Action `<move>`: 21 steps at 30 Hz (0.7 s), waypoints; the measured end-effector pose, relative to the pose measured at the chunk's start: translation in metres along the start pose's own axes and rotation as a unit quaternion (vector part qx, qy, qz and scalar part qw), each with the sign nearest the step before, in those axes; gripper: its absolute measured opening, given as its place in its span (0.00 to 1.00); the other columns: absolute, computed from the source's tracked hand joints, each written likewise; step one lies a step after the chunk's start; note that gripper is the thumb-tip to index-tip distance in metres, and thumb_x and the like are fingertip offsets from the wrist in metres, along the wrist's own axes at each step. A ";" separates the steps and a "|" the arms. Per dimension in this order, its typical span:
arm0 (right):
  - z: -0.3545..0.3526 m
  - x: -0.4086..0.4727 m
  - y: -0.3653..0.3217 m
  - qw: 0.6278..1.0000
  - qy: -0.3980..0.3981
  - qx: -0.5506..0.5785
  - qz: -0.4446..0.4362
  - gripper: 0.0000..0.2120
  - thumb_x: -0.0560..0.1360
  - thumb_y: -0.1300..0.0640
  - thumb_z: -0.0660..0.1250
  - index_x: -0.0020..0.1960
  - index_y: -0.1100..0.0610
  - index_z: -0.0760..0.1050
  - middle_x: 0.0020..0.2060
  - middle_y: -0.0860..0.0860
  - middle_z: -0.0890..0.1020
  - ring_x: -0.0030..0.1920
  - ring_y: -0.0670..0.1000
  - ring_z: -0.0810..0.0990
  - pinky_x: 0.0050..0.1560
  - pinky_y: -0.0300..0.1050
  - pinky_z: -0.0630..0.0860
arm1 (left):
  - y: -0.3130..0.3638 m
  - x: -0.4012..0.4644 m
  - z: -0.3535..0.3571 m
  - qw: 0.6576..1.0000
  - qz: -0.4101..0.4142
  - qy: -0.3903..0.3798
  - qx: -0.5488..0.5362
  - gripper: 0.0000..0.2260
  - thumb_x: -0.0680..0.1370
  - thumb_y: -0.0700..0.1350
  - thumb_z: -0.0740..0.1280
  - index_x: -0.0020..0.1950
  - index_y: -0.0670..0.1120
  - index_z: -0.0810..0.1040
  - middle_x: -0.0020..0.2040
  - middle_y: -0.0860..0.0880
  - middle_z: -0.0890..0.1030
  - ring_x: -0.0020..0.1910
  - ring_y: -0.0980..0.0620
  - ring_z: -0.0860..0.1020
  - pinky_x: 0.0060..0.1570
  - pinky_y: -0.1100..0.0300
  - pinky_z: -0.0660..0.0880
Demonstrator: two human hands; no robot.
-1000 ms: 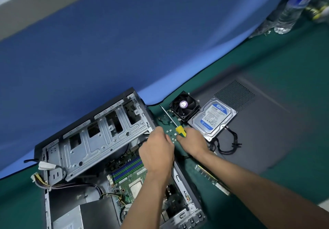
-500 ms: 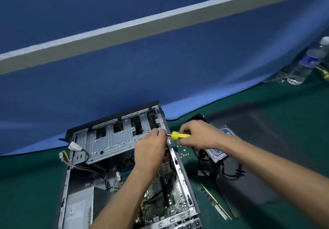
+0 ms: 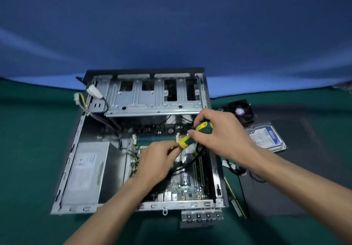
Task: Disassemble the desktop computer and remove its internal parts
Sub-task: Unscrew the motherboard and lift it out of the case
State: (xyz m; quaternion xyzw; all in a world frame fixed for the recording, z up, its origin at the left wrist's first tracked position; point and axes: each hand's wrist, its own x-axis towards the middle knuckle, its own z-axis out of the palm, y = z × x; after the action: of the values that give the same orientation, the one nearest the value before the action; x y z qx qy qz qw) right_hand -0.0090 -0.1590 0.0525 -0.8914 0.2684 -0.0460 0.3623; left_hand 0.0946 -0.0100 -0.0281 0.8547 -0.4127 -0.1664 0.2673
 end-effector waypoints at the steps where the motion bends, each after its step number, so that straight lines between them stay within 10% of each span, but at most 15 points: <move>1: 0.004 0.000 0.001 1.000 -0.008 -0.012 -0.003 0.09 0.69 0.45 0.70 0.41 0.47 0.73 0.35 0.47 0.79 0.35 0.50 0.77 0.37 0.47 0.73 | -0.004 -0.001 0.004 0.999 -0.019 -0.023 -0.016 0.03 0.75 0.49 0.67 0.43 0.54 0.80 0.29 0.57 0.75 0.32 0.53 0.73 0.29 0.60 0.61; 11: 0.031 0.014 0.001 0.998 -0.052 -0.023 0.015 0.07 0.69 0.48 0.67 0.35 0.47 0.71 0.26 0.52 0.78 0.21 0.46 0.65 0.25 0.34 0.64 | -0.043 0.002 -0.012 0.978 -0.066 -0.188 0.068 0.10 0.77 0.42 0.63 0.55 0.54 0.78 0.49 0.52 0.82 0.46 0.52 0.78 0.44 0.60 0.71; 16: 0.040 0.012 -0.010 0.997 -0.068 0.017 0.011 0.06 0.69 0.48 0.67 0.36 0.48 0.72 0.23 0.39 0.75 0.19 0.45 0.63 0.22 0.32 0.63 | -0.049 0.007 -0.036 0.935 0.077 -0.244 0.244 0.07 0.76 0.41 0.62 0.52 0.48 0.77 0.50 0.50 0.81 0.52 0.48 0.75 0.47 0.57 0.69; 21: 0.052 0.011 -0.026 0.995 -0.100 0.008 -0.006 0.07 0.69 0.45 0.65 0.37 0.47 0.71 0.28 0.48 0.77 0.24 0.43 0.69 0.25 0.34 0.60 | -0.063 0.013 -0.064 0.905 0.146 -0.186 0.353 0.07 0.76 0.42 0.62 0.52 0.49 0.75 0.50 0.50 0.79 0.53 0.50 0.70 0.48 0.56 0.63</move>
State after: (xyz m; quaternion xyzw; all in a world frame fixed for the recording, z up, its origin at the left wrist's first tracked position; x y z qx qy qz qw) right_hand 0.0265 -0.1173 0.0310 -0.8901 0.2251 0.0386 0.3944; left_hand 0.1734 0.0326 -0.0151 0.7771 -0.6067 -0.1248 -0.1118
